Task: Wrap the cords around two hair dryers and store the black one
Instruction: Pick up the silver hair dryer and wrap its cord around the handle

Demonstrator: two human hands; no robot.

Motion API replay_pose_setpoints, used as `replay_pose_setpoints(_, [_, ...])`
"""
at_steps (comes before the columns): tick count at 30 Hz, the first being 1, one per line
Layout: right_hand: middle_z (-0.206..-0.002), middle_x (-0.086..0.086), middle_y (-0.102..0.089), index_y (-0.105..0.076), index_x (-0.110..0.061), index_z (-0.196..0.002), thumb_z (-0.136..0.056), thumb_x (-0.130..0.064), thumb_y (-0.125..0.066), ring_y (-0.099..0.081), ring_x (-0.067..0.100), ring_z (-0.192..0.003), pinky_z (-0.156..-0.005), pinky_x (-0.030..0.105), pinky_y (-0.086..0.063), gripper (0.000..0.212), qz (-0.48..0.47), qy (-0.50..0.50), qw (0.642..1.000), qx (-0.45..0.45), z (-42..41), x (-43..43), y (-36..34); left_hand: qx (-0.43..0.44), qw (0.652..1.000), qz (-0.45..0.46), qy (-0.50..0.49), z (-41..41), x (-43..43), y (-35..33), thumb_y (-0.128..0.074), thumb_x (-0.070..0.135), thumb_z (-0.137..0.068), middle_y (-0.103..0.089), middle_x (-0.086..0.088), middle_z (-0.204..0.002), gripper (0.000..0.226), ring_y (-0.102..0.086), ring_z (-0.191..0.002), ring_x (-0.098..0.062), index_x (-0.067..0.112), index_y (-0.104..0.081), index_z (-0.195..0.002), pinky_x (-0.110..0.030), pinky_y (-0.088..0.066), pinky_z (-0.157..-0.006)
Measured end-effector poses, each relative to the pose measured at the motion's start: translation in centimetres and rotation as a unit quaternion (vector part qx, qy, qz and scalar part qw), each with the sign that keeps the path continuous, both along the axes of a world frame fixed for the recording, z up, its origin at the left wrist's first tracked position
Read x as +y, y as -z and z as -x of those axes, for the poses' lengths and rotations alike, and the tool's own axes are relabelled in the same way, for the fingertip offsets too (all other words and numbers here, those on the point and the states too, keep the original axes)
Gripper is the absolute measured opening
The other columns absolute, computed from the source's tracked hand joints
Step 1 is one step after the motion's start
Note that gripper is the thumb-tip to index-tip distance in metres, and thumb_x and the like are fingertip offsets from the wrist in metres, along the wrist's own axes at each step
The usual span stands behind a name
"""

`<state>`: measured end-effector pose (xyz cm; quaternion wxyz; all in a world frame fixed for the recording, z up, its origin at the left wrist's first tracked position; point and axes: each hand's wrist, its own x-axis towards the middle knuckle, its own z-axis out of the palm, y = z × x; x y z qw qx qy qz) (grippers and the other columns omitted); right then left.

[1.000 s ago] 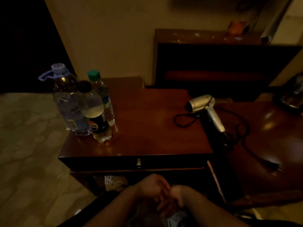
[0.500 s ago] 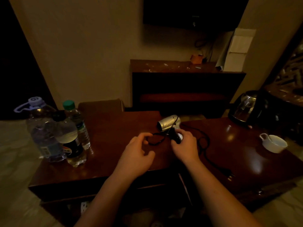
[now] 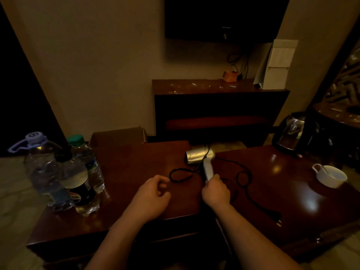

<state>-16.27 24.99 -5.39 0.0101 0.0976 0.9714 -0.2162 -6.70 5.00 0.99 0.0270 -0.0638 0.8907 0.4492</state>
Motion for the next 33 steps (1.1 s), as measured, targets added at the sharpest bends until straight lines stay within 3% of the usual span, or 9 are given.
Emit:
replay_pose_setpoints(5, [-0.096, 0.01, -0.063, -0.053, -0.005, -0.11, -0.101, -0.022, -0.043, -0.054, 0.026, -0.076, -0.064, 0.035, -0.042, 0.021, 0.14, 0.035, 0.989, 0.022, -1.5, -0.9, -2.6, -0.015, 0.998, -0.054, -0.028, -0.5, -0.8, 0.1, -0.058, 0.012, -0.092, -0.065, 0.004, -0.112, 0.027, -0.061, -0.078, -0.009, 0.034, -0.061, -0.108, -0.02, -0.047, -0.066])
replay_pose_setpoints(9, [-0.098, 0.006, -0.062, -0.052, -0.008, -0.127, -0.105, -0.029, -0.038, -0.061, 0.025, -0.084, -0.066, 0.036, -0.045, 0.032, 0.248, -0.007, 0.961, 0.12, -5.2, -2.6, -5.7, 0.027, 0.993, -0.108, -0.039, -2.2, -0.7, -2.0, -0.056, 0.022, -0.095, -0.077, -0.002, -0.106, 0.025, -0.067, -0.07, -0.015, 0.042, -0.069, -0.096, -0.029, -0.051, -0.065])
replay_pose_setpoints(12, [-0.123, 0.004, -0.062, -0.037, -0.016, -0.146, -0.104, -0.033, -0.042, -0.063, 0.027, -0.104, -0.083, 0.042, -0.052, 0.046, 0.308, -0.05, 0.932, 0.185, -9.4, -4.7, -8.8, 0.087, 0.982, -0.164, -0.041, -3.7, -0.2, -4.3, -0.06, 0.023, -0.099, -0.077, -0.005, -0.117, 0.026, -0.069, -0.09, -0.006, 0.039, -0.07, -0.116, -0.019, -0.051, -0.079])
replay_pose_setpoints(15, [-0.13, -0.004, -0.055, -0.031, -0.021, -0.147, -0.101, -0.032, -0.047, -0.061, 0.018, -0.112, -0.089, 0.036, -0.051, 0.05, 0.326, -0.129, 0.911, 0.218, -13.9, -6.8, -10.9, 0.129, 0.95, -0.283, 0.019, -5.2, 0.8, -6.1, -0.062, 0.013, -0.098, -0.058, 0.005, -0.141, 0.05, -0.059, -0.112, 0.011, 0.026, -0.046, -0.144, -0.007, -0.048, -0.087])
replay_pose_setpoints(21, [-0.13, -0.01, -0.055, -0.021, -0.034, -0.143, -0.098, -0.023, -0.052, -0.064, 0.017, -0.109, -0.084, 0.031, -0.053, 0.056, 0.265, -0.24, 0.916, 0.184, -18.4, -9.2, -11.5, 0.157, 0.859, -0.485, -0.042, -6.4, 0.8, -7.6, -0.068, 0.021, -0.092, -0.068, -0.007, -0.122, 0.043, -0.075, -0.101, -0.026, 0.018, -0.047, -0.129, -0.039, -0.062, -0.08])
replay_pose_setpoints(24, [-0.114, -0.018, -0.063, -0.034, -0.047, -0.129, -0.086, -0.02, -0.065, -0.064, 0.006, -0.101, -0.084, 0.03, -0.057, 0.059, 0.294, -0.292, 0.901, 0.129, -18.4, -9.1, -12.9, 0.141, 0.847, -0.503, -0.1, -6.4, -0.4, -7.9, -0.065, 0.015, -0.096, -0.063, -0.009, -0.103, 0.039, -0.074, -0.072, -0.011, 0.015, -0.046, -0.131, -0.031, -0.06, -0.06])
replay_pose_setpoints(27, [-0.084, -0.008, -0.077, -0.065, -0.041, -0.115, -0.081, -0.012, -0.063, -0.073, 0.01, -0.072, -0.067, 0.035, -0.063, 0.044, 0.353, -0.289, 0.874, 0.166, -17.5, -8.0, -14.4, 0.134, 0.829, -0.532, -0.111, -6.2, -1.1, -8.1, -0.062, 0.012, -0.096, -0.06, -0.006, -0.091, 0.032, -0.067, -0.063, -0.01, 0.014, -0.049, -0.126, -0.027, -0.056, -0.053])
replay_pose_setpoints(31, [-0.053, 0.003, -0.07, -0.078, -0.03, -0.085, -0.087, 0.004, -0.06, -0.068, 0.017, -0.045, -0.048, 0.037, -0.058, 0.038, 0.441, -0.181, 0.842, 0.251, -16.6, -6.4, -13.8, 0.133, 0.877, -0.447, -0.115, -5.9, -1.0, -7.6, -0.063, 0.008, -0.095, -0.062, -0.011, -0.089, 0.027, -0.065, -0.057, -0.018, 0.02, -0.051, -0.116, -0.027, -0.042, -0.037])
replay_pose_setpoints(33, [-0.072, 0.002, -0.072, -0.075, -0.029, -0.091, -0.088, 0.0, -0.066, -0.071, 0.013, -0.064, -0.057, 0.042, -0.06, 0.031, 0.422, -0.156, 0.827, 0.338, -15.7, -5.7, -13.8, 0.137, 0.915, -0.364, -0.107, -5.8, -1.3, -7.1, -0.067, 0.009, -0.094, -0.066, -0.017, -0.089, 0.03, -0.065, -0.05, -0.018, 0.018, -0.049, -0.118, -0.025, -0.039, -0.036])
